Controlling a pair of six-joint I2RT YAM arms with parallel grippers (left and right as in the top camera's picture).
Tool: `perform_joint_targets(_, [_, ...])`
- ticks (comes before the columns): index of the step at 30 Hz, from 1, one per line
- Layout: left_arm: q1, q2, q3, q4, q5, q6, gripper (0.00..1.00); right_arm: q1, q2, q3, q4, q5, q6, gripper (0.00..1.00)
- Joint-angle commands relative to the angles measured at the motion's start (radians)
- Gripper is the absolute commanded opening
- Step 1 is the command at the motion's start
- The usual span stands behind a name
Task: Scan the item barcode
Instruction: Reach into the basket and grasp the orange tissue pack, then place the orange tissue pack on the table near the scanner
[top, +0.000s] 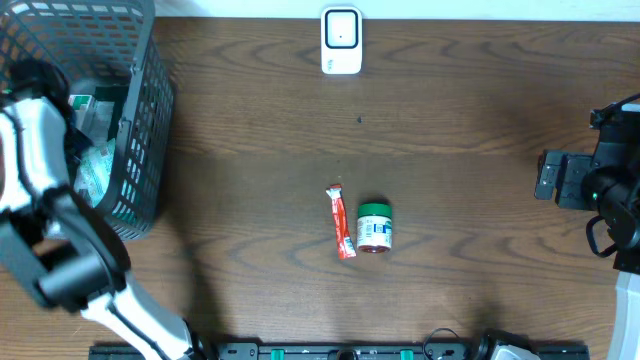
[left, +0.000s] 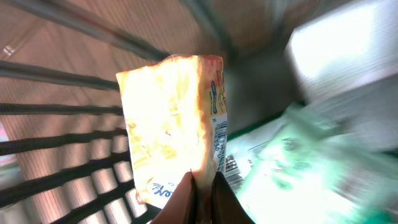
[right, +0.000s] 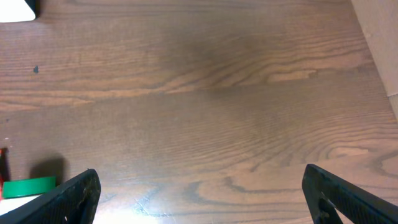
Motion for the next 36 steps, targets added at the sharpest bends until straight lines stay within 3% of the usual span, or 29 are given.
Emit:
perform_joint_targets(1, [0.0,-0.259,0.051,0.013,-0.005,-0.061,0.07,-0.007,0.0,0.011,-0.001,-0.001,0.01,0.99])
perform_joint_targets(3, [-0.001,-0.339,0.051,0.035,0.034,-0.063,0.07,-0.007,0.0,0.011,-0.001,-0.001,0.011,0.99])
perform_joint_targets(6, [-0.002,-0.501,0.051,0.08,0.237,-0.063,0.07,-0.007,0.0,0.011,-0.001,-0.001,0.011,0.99])
perform_joint_targets(13, [-0.032,-0.697,0.048,0.111,1.196,0.037,0.07,-0.007,0.0,0.011,-0.001,-0.001,0.011,0.99])
perform_joint_targets(15, [-0.085,-0.691,0.039,0.057,1.331,0.099,0.07,-0.007,0.0,0.011,-0.001,-0.001,0.011,0.99])
perform_joint_targets(19, [-0.262,-0.646,-0.007,-0.09,1.356,0.273,0.07,-0.007,0.0,0.011,-0.001,-0.001,0.011,0.99])
perform_joint_targets(22, [-0.421,-0.584,-0.077,-0.122,1.355,0.335,0.07,-0.007,0.0,0.011,-0.001,-0.001,0.011,0.99])
perform_joint_targets(28, [-0.663,-0.377,-0.238,0.057,1.36,0.316,0.07,-0.007,0.0,0.011,-0.001,-0.001,0.01,0.99])
perform_joint_targets(36, [-0.803,-0.126,-0.254,0.342,1.358,0.195,0.07,-0.007,0.0,0.011,-0.001,-0.001,0.01,0.99])
